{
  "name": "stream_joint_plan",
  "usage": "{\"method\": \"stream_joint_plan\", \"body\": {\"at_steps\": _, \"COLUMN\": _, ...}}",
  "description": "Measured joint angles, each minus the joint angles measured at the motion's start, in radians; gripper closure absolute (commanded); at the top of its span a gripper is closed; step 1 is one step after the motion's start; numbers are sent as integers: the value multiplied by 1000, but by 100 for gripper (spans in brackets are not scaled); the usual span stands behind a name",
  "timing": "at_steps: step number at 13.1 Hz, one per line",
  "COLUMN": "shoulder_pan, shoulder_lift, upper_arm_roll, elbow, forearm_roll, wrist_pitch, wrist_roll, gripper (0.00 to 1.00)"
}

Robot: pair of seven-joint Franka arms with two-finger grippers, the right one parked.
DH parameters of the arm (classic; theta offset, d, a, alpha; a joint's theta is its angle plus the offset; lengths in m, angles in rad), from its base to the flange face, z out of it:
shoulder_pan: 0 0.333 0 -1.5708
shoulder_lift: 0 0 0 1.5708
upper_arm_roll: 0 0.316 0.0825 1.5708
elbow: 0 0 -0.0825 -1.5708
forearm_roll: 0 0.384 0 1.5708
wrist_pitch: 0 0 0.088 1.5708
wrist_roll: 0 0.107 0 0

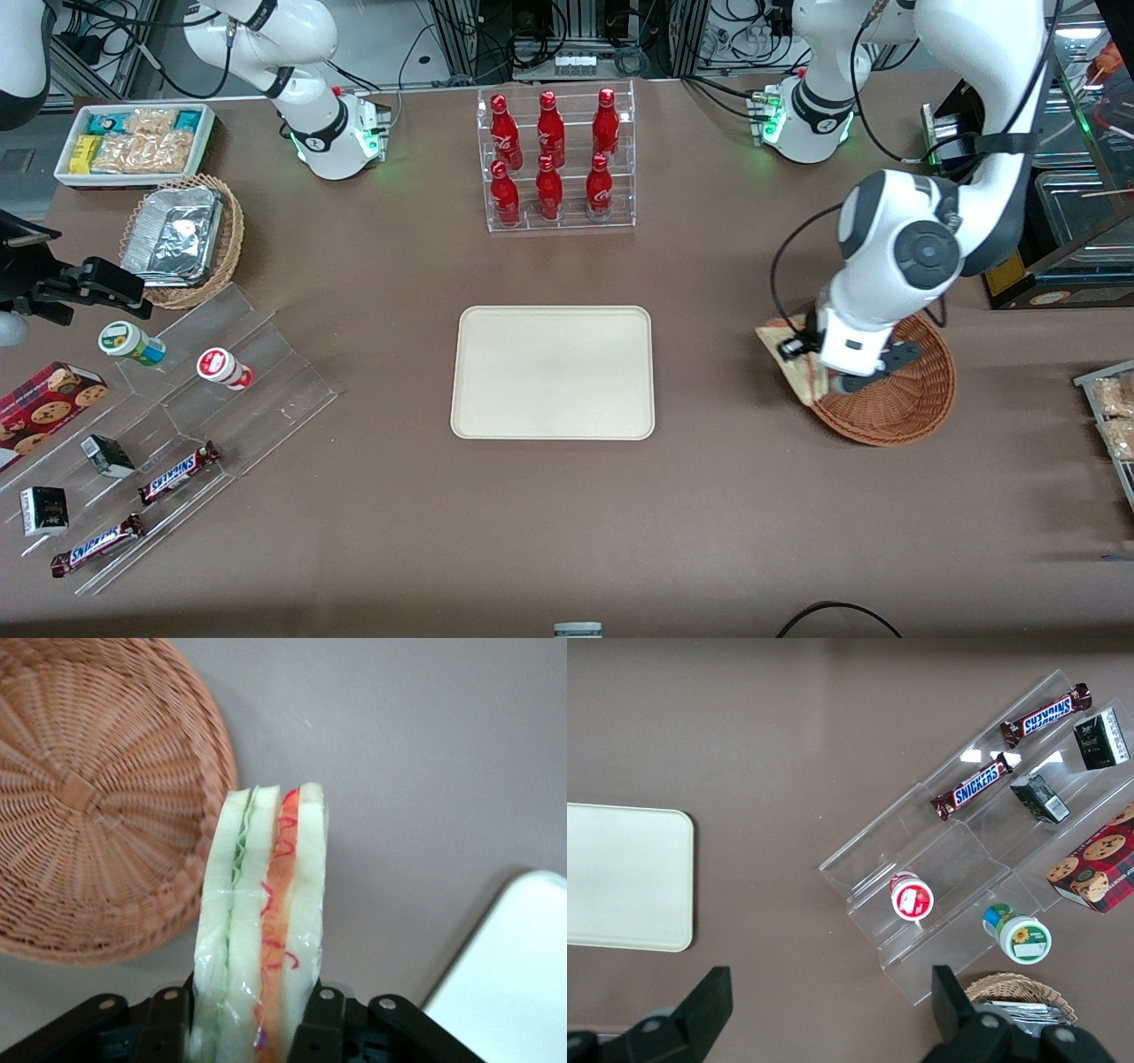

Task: Place sandwich from basket to tray
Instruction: 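Lift the sandwich out of the basket and carry it to the tray, then lower the sandwich onto the tray and open the left gripper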

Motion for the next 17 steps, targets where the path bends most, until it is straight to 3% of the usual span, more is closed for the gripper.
{"method": "stream_joint_plan", "body": {"at_steps": 5, "shoulder_pan": -129, "shoulder_lift": 90, "upper_arm_roll": -19, "elbow": 107, "forearm_roll": 37, "wrist_pitch": -67, "wrist_roll": 19, "gripper": 62}}
{"method": "stream_joint_plan", "body": {"at_steps": 12, "shoulder_pan": -401, "shoulder_lift": 373, "upper_arm_roll": -23, "elbow": 355, "forearm_roll": 69, "wrist_pitch": -19, "wrist_roll": 57, "gripper": 62}}
{"method": "stream_joint_plan", "body": {"at_steps": 17, "shoulder_pan": -407, "shoulder_lift": 434, "upper_arm_roll": -4, "elbow": 371, "forearm_roll": 84, "wrist_pitch": 42, "wrist_roll": 49, "gripper": 62}}
